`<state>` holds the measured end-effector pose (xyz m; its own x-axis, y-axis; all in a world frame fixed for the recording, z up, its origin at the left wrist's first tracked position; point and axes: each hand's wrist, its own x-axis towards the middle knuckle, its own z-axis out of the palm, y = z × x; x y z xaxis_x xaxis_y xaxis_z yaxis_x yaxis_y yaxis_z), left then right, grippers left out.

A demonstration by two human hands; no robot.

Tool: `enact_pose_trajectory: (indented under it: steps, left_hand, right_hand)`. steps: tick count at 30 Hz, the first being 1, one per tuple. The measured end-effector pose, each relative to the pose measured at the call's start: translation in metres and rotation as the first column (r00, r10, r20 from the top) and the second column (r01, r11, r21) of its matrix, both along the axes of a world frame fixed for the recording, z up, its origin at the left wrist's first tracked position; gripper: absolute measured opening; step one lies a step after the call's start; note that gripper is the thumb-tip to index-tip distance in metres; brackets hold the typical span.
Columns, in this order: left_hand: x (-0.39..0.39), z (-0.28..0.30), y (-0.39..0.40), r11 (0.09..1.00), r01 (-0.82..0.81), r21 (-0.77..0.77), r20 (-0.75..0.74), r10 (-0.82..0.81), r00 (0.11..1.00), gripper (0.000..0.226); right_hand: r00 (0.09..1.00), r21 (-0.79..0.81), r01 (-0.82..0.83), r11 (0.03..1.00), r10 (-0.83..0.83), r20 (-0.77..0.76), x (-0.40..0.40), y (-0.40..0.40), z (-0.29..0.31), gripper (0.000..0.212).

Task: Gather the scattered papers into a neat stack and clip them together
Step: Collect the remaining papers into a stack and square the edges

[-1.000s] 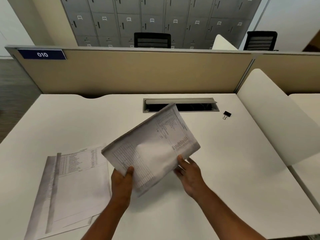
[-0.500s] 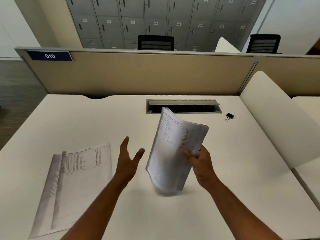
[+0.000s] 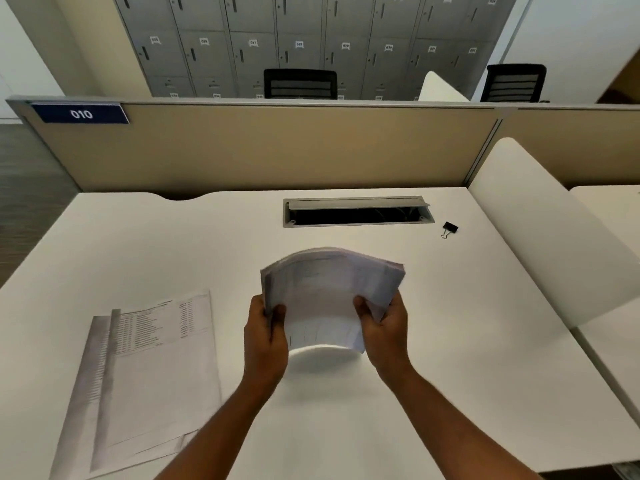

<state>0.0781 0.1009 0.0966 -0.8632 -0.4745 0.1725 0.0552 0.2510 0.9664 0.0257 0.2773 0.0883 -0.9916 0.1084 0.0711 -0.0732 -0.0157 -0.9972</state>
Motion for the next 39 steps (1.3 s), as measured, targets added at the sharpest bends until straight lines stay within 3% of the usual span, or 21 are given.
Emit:
enact_pose_trajectory:
  steps: [7, 13, 17, 21, 24, 28, 31, 34, 39]
  left_hand:
    - [0.014, -0.043, -0.001, 0.997, 0.072, -0.042, 0.135, -0.066, 0.989, 0.024]
    - [0.014, -0.051, -0.005, 0.996, 0.061, -0.07, 0.148, -0.05, 0.988, 0.024]
    - [0.015, -0.06, -0.007, 0.993, 0.095, -0.066, 0.268, -0.074, 0.961, 0.025]
    - [0.006, -0.058, -0.014, 0.981, 0.075, -0.182, 0.302, -0.016, 0.953, 0.005]
    - [-0.002, -0.049, -0.024, 0.97, 0.07, -0.233, 0.36, 0.019, 0.933, 0.005]
    - [-0.007, -0.049, -0.043, 0.978, 0.104, -0.182, 0.506, 0.002, 0.863, 0.009]
    - [-0.003, -0.055, -0.058, 0.987, 0.115, -0.114, 0.575, -0.029, 0.818, 0.011]
    - [0.008, -0.058, -0.07, 0.998, 0.068, -0.018, 0.596, -0.044, 0.802, 0.013]
    - [0.034, -0.068, -0.117, 0.987, -0.1, -0.129, 0.553, 0.155, 0.819, 0.017]
  right_hand:
    - [0.983, 0.148, -0.064, 0.987, 0.037, 0.18, 0.004, 0.003, -0.045, 0.036]
    - [0.989, 0.199, -0.026, 0.98, -0.003, 0.148, 0.005, 0.004, -0.044, 0.03]
    - [0.981, 0.228, -0.074, 0.971, 0.03, 0.19, 0.009, 0.003, -0.057, 0.032]
    - [0.979, 0.227, -0.059, 0.972, 0.012, 0.203, 0.007, 0.003, -0.058, 0.033]
    - [0.967, 0.215, -0.125, 0.969, 0.07, 0.247, -0.003, 0.004, -0.054, 0.027]
    - [0.908, 0.121, -0.239, 0.963, 0.178, 0.379, -0.012, -0.001, -0.055, 0.03]
    - [0.885, 0.151, -0.286, 0.946, 0.2, 0.421, -0.013, -0.013, -0.059, 0.027]
    - [0.902, 0.24, -0.292, 0.926, 0.183, 0.391, -0.007, -0.027, -0.06, 0.029]
    - [0.888, 0.24, -0.326, 0.914, 0.209, 0.41, 0.002, -0.048, -0.07, 0.034]
